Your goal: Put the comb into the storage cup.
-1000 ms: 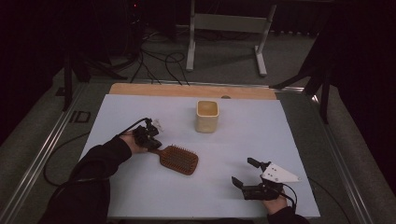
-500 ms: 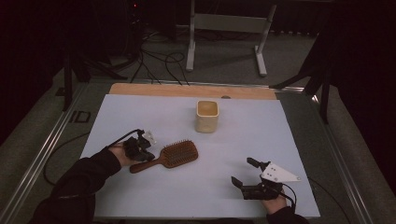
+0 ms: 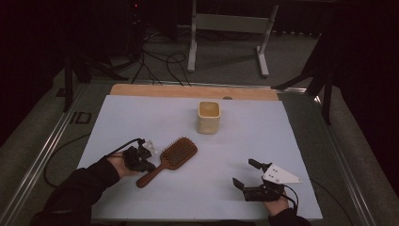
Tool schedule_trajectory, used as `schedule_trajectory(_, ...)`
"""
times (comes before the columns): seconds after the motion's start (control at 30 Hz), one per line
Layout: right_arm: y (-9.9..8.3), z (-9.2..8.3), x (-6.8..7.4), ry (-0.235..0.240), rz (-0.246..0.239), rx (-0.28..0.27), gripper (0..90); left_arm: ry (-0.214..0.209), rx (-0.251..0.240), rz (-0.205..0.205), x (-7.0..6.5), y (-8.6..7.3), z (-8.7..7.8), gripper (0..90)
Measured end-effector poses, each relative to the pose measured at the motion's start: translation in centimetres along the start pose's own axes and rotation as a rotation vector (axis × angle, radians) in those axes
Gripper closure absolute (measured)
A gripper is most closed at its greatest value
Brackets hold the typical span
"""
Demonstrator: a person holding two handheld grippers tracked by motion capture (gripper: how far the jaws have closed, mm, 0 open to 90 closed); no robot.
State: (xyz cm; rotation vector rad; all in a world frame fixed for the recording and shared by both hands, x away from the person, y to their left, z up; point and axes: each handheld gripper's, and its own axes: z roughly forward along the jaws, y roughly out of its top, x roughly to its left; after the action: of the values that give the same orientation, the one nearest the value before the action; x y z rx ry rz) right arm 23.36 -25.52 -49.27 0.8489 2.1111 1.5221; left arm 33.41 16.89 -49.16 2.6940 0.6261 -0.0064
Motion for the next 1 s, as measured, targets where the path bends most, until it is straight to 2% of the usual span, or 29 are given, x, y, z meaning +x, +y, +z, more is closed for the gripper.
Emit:
schedule_trajectory(0.13,0.0,0.0,0.0,0.001,0.000,-0.001,8.6,0.008,0.007,-0.013,-0.4,0.1,-0.1,90.0)
schedule_trajectory(0.23,0.0,0.0,0.0,0.001,-0.001,0.000,8.5,0.026,0.013,-0.039,-0.3,0.1,-0.3,90.0)
schedule_trajectory(0.33,0.0,0.0,0.0,0.000,-0.002,-0.002,8.5,0.051,0.002,-0.084,0.0,0.0,-0.7,90.0)
schedule_trajectory(0.43,0.0,0.0,0.0,-0.001,0.000,-0.002,8.6,0.064,-0.003,-0.098,0.0,-0.2,-1.1,90.0)
schedule_trajectory(0.7,0.0,0.0,0.0,0.000,0.000,-0.001,8.5,0.069,-0.027,-0.126,-0.4,-0.5,-2.5,90.0)
schedule_trajectory(1.0,0.0,0.1,0.0,-0.001,-0.001,0.000,8.5,0.037,-0.039,-0.211,-0.8,0.1,-3.5,90.0)
